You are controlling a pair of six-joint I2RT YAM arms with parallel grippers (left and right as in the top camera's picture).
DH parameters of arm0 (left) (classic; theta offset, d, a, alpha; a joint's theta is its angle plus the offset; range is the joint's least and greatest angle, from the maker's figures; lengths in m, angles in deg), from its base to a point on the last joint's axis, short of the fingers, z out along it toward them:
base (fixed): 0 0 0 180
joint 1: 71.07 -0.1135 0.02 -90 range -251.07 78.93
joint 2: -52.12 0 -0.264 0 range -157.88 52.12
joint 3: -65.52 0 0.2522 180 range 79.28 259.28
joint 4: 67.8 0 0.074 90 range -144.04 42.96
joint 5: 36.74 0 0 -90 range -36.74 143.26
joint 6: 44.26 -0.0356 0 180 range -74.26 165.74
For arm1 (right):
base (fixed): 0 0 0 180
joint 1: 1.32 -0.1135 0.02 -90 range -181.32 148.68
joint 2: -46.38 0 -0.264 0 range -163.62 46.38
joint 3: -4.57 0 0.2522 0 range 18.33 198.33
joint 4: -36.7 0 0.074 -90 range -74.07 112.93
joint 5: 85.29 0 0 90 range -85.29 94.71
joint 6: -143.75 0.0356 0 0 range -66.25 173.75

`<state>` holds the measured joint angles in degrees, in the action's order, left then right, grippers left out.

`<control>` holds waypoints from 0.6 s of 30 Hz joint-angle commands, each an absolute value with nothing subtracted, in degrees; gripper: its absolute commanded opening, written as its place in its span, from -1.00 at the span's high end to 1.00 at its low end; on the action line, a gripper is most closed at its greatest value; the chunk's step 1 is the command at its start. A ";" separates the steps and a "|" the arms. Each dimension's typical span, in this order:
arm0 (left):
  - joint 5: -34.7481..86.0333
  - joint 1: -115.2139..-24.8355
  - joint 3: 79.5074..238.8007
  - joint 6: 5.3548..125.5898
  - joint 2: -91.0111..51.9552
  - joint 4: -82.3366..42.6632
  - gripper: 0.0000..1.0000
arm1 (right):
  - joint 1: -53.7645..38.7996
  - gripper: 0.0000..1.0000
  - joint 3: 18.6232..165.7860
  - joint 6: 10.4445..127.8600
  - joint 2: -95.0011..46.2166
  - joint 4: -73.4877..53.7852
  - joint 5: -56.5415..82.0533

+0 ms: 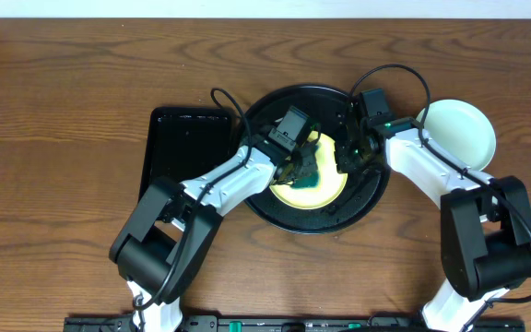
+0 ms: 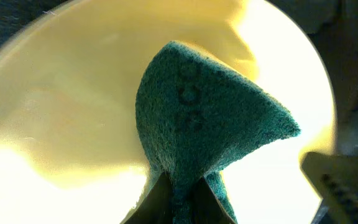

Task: Clean dirty plates on tray and stack at the side
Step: 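Scrub the yellow plate with the sponge in the left gripper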

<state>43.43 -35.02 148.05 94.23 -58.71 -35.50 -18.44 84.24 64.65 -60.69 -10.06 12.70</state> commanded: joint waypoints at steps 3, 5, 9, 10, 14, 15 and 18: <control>51.11 -39.17 146.00 84.94 -57.99 -29.05 0.86 | -18.29 0.98 84.74 64.61 -60.73 -9.58 11.61; 46.95 -40.00 146.94 83.06 -55.12 -30.16 0.86 | -18.23 0.98 84.74 64.61 -60.73 -9.64 11.61; 40.75 -39.94 148.36 82.68 -50.47 -35.50 0.85 | -18.23 0.98 84.74 64.61 -60.73 -9.62 11.61; 40.61 -39.68 148.36 84.35 -49.94 -37.18 0.85 | -18.25 0.98 84.74 64.61 -60.73 -9.62 11.61; 40.59 -38.26 148.36 89.44 -51.23 -39.87 0.86 | -18.29 0.98 84.74 64.63 -60.73 -9.64 11.61; 40.59 -37.75 148.36 89.98 -52.02 -39.98 0.86 | -18.29 0.98 84.74 64.63 -60.73 -9.64 11.61; 40.57 -36.05 148.33 92.98 -55.23 -40.24 0.86 | -18.29 0.98 84.74 64.63 -60.73 -9.62 11.63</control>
<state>41.34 -37.47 147.99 89.22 -52.15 -40.17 -18.42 84.24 64.67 -60.77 -9.56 12.59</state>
